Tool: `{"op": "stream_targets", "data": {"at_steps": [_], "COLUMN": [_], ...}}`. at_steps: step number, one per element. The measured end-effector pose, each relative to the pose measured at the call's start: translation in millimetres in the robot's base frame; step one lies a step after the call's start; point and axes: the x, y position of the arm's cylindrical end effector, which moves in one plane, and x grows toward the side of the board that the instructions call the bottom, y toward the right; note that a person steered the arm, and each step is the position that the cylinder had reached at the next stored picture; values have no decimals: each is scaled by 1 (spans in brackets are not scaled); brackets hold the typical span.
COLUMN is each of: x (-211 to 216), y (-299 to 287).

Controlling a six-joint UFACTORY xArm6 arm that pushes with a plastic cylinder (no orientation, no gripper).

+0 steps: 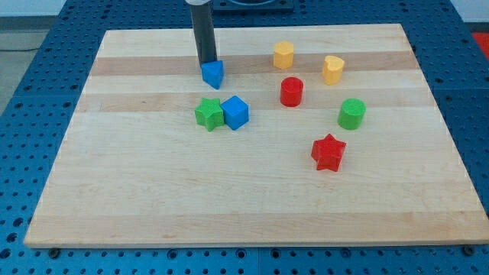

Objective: Slide the blue triangle into the green star

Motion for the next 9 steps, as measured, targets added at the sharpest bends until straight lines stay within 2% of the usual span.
{"op": "stream_targets", "data": {"at_steps": [2, 4, 8, 9], "x": [34, 28, 28, 28], "y": [0, 28, 45, 69]}}
